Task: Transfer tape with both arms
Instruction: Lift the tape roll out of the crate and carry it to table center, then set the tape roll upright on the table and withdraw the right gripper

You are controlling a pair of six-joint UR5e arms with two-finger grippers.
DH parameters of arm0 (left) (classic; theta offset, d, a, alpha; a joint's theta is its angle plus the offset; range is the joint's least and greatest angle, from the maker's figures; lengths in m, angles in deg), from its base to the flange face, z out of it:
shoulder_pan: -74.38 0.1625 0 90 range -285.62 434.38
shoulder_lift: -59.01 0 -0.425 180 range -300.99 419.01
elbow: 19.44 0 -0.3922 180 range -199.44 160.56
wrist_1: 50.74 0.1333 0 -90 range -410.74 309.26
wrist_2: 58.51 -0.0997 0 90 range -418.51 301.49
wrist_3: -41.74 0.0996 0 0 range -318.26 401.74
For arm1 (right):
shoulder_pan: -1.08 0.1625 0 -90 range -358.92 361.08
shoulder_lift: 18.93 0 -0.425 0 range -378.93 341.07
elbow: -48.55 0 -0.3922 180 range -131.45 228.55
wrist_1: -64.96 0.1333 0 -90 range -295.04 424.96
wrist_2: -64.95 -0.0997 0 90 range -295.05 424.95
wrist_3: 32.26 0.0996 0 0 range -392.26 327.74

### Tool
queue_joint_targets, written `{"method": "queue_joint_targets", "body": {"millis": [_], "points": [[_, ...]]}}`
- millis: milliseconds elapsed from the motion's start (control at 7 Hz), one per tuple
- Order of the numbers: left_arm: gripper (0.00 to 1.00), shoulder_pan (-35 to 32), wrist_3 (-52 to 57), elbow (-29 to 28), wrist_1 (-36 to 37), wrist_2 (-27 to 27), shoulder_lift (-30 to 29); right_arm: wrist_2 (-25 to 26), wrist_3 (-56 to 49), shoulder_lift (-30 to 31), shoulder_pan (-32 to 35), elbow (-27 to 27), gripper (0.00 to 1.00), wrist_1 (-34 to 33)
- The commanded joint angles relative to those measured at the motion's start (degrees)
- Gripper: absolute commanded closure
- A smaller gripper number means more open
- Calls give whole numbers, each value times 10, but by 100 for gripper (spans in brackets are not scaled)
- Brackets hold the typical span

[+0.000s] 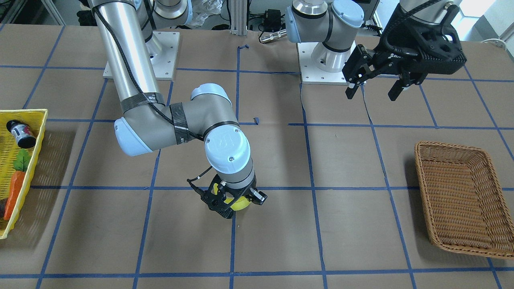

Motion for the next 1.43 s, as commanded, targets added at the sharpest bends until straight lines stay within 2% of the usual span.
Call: {"method": "queue_joint_targets", "body": {"millis": [0, 143, 286, 429, 571, 714, 857, 1000, 1143, 1286], "points": [[0, 1, 11, 0, -2, -2, 0, 9, -21, 20, -3, 10, 0, 2], [0, 2, 28, 0, -2, -2, 0, 24, -65, 48, -25, 9, 0, 21], [0, 4, 29, 0, 4, 0, -4, 52, -153, 89, -69, 6, 0, 77], [0, 1, 9, -2, 6, 2, -15, 58, -251, 134, -117, 4, 0, 107], [0, -2, -47, -2, 31, 10, -41, 57, -295, 171, -157, -3, 0, 122], [0, -22, -62, 2, 71, 38, -85, 52, -352, 216, -179, -7, 0, 125], [0, -67, -90, 21, 136, 49, -118, 57, -459, 240, -182, -21, 0, 153], [0, -106, -147, 43, 208, 46, -151, 49, -509, 250, -182, -45, 0, 155], [0, -129, -171, 54, 250, 46, -178, 59, -518, 253, -182, -53, 0, 159], [0, -146, -171, 58, 262, 38, -198, 57, -518, 258, -182, -53, 0, 166]]}}
